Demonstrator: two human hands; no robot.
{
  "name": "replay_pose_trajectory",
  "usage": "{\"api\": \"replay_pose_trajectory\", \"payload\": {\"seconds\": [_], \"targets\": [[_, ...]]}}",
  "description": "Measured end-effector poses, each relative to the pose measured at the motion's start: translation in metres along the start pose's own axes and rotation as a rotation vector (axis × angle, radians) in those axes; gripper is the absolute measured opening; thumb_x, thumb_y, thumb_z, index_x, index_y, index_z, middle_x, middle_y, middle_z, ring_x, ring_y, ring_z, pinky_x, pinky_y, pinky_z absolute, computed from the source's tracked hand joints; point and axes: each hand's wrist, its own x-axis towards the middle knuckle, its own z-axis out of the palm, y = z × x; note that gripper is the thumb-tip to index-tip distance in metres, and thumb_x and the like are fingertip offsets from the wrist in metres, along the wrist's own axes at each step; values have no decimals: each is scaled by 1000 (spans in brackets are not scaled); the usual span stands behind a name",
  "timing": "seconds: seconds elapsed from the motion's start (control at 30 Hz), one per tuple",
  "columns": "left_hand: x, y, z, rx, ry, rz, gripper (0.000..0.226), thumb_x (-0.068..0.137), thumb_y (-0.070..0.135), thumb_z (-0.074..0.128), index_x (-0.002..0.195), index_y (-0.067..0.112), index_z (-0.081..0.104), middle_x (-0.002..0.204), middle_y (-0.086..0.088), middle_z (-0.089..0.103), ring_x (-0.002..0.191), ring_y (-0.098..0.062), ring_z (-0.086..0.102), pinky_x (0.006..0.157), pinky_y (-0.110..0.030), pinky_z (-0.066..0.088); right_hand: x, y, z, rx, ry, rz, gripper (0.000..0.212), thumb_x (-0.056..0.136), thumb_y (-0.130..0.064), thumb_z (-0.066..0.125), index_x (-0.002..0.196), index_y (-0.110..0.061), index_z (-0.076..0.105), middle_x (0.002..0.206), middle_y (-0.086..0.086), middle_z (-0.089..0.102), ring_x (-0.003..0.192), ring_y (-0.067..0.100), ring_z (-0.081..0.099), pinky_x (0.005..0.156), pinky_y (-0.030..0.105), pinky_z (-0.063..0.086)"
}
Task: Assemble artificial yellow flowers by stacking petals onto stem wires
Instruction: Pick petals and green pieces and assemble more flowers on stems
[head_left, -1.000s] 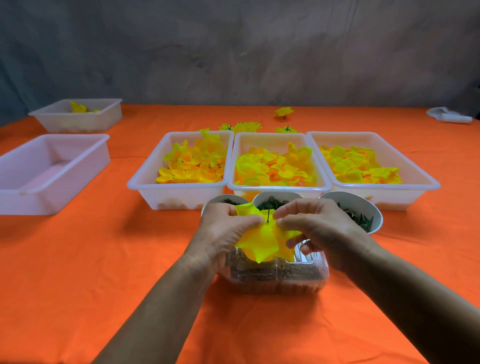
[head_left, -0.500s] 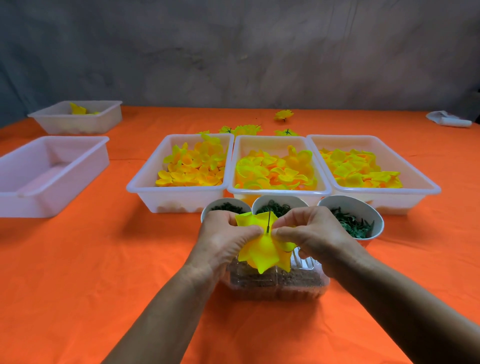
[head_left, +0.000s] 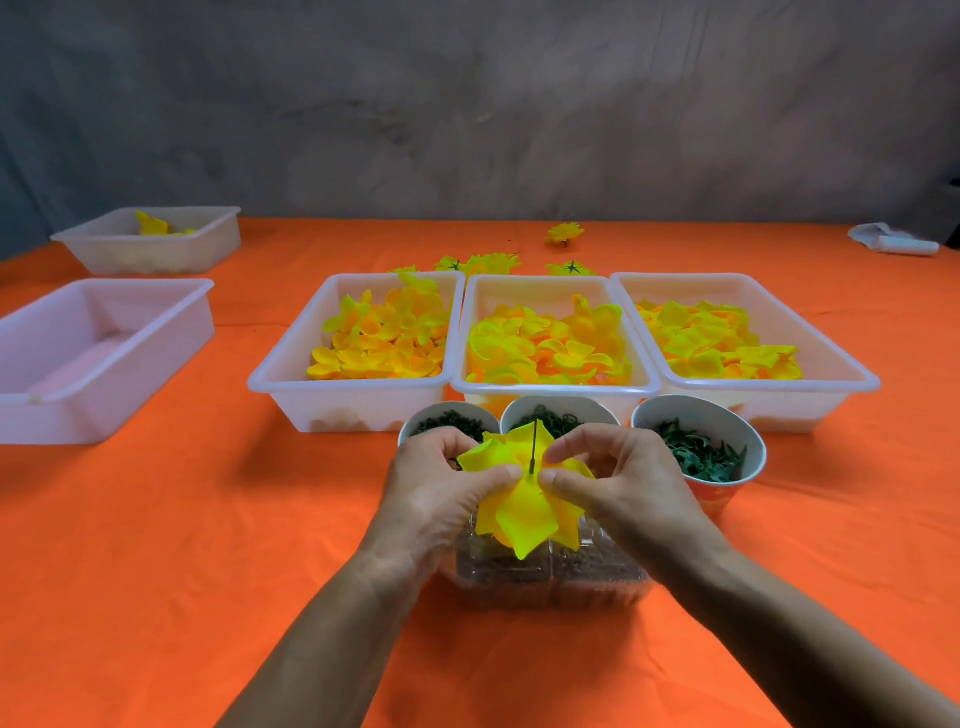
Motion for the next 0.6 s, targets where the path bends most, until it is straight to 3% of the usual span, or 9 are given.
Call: {"api": "replay_pose_trajectory", "payload": {"seconds": [0.1,0.17,0.3,0.43,0.6], "targets": [[-3,1,2,28,38,63,20,68,16,82,75,7,66,75,-19,68,69,-33,62,60,-43,50,-2,4,3,-151,72,-200,23,74,-16,77,79,-38,70,92,-8,57,88,1,55,73,19,43],[-5,0,4,-26,42,51,9,74,15,78,72,10,70,76,-17,70,74,-36,64,69,-44,52,0,5,3,-187,56,-241,28,75,-16,76,76,-43,68,97,-9,57,100,5,52,79,19,42],[-4,-3,8,-151,77,-42,22,85,10,66,64,14,69,64,-3,68,65,-22,62,59,-34,49,3,9,2,-161,9,-234,26,78,-20,74,74,-46,68,99,-14,58,101,-1,52,74,6,36],[-5,-1,7,-226,47,-93,15,85,8,67,71,14,67,54,3,67,48,-9,63,37,-19,43,3,13,1,-87,-23,-209,12,74,-33,76,74,-45,71,103,-13,60,104,4,54,84,23,40],[-5,-8,6,-225,-11,-113,24,81,6,69,58,7,65,68,-6,67,44,-12,57,32,-17,39,5,17,2,-17,-33,-212,20,69,-28,81,73,-46,73,106,-14,60,109,4,52,88,27,40]]}}
